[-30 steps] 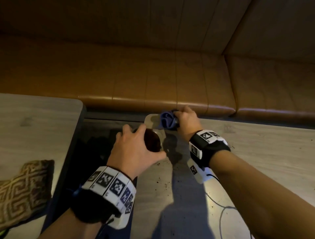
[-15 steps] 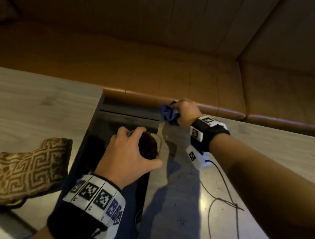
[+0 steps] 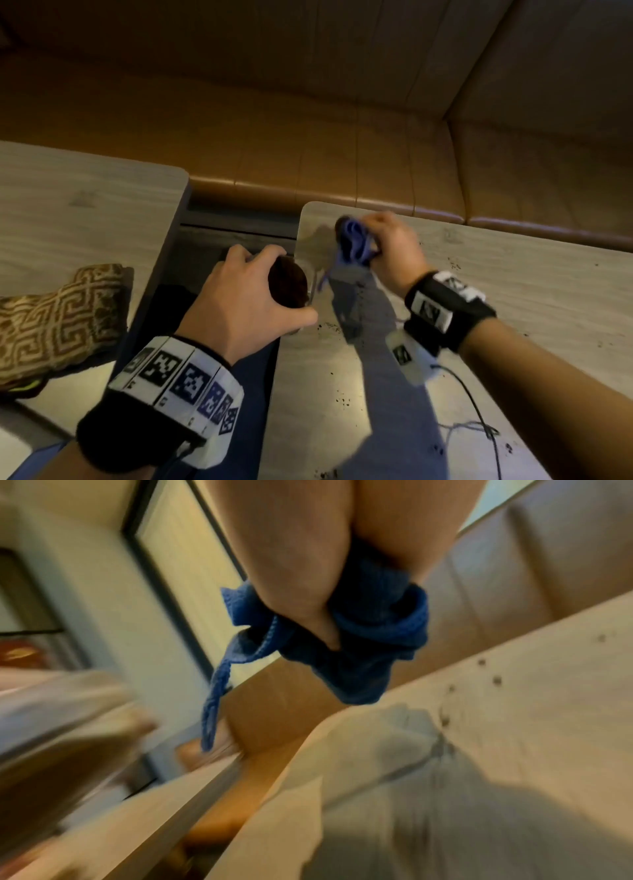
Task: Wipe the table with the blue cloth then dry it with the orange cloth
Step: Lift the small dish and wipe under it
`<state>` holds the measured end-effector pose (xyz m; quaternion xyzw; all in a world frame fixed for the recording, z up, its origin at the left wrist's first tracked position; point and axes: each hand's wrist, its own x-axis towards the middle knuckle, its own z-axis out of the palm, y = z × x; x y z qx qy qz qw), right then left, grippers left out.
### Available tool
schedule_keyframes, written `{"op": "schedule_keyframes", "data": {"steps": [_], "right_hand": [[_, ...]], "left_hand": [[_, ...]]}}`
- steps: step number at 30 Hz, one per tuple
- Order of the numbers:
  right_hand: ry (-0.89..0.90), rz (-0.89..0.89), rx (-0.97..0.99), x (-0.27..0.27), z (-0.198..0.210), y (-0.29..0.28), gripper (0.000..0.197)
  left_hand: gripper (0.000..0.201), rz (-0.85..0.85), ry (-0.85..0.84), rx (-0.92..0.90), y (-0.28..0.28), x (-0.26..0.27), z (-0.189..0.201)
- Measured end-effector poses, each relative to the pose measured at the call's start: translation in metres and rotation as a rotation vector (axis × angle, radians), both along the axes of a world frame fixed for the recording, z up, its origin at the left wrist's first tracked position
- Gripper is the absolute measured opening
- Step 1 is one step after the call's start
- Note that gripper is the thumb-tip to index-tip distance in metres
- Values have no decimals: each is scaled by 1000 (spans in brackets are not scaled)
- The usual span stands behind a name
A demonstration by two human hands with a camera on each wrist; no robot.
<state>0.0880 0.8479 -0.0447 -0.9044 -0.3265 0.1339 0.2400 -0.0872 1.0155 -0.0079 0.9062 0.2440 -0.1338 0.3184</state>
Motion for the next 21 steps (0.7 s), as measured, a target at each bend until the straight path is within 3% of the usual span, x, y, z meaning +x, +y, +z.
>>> {"op": "schedule_keyframes", "data": {"steps": [2,6,10,15,21], "right_hand": [[-120,-101,-105,49,3,11,36],[21,2,-465,75,-15,26,44],[9,131,-366,25,-25,2,51],[118,240,-298,-57,-23,-48,53],[65,257,-278,-69,-30,-56,51]], "left_hand": [[87,1,-4,-3,-1,11,-2],[85,-3,-1,-7,-8,30,-13],[86,7,20,-19,-8,48,-20],[89,-43,62,-6,-2,87,-17],[84,-120,52,101,-16,142,-30]]}}
